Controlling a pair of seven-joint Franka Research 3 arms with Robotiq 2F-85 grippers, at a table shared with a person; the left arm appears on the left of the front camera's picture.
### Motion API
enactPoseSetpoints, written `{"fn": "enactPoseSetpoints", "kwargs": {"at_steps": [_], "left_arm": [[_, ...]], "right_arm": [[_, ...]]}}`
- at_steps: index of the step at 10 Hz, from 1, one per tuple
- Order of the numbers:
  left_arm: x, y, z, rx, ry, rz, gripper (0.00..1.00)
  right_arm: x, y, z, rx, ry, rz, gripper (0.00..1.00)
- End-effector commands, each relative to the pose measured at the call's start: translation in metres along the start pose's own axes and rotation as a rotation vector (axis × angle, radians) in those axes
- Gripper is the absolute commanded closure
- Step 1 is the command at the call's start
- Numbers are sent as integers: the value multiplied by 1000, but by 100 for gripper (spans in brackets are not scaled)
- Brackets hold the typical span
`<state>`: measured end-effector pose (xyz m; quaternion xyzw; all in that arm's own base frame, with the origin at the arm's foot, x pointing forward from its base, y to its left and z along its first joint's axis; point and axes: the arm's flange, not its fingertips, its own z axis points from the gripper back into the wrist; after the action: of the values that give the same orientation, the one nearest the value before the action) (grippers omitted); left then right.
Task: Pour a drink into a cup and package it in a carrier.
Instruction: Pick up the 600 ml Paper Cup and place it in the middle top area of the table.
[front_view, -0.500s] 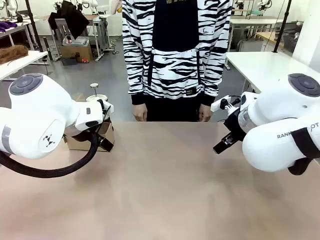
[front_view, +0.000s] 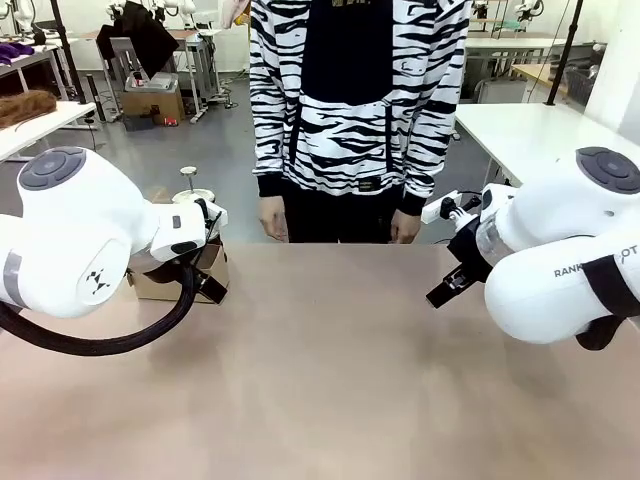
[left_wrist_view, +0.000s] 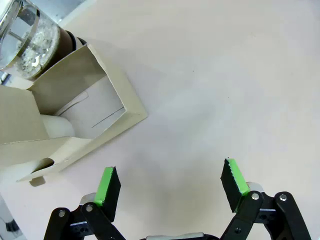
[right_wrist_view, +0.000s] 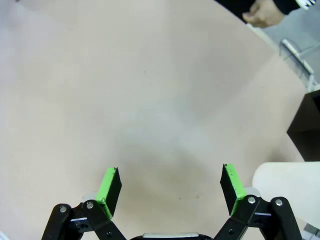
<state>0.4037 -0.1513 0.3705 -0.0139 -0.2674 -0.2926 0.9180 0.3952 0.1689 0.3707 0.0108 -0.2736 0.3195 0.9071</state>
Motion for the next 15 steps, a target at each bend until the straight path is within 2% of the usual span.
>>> {"fn": "enactPoseSetpoints", "kwargs": {"at_steps": [1,6,8,10,12,14,15], "left_arm": [[0,0,0,0,0,0,0],[0,0,0,0,0,0,0],[0,0,0,0,0,0,0],[0,0,0,0,0,0,0],[0,0,0,0,0,0,0],[0,0,0,0,0,0,0],[0,0,0,0,0,0,0]], "right_arm": [[0,0,0,0,0,-1,0],[0,0,0,0,0,0,0],[27,-18,42,-6,-15,22,0],[45,-43,77,56,-36,55,0],[49,-83,120,178,-114,134,0],[30,-139,159,329,-276,217,0],[15,-165,164,432,-348,329,0]]}}
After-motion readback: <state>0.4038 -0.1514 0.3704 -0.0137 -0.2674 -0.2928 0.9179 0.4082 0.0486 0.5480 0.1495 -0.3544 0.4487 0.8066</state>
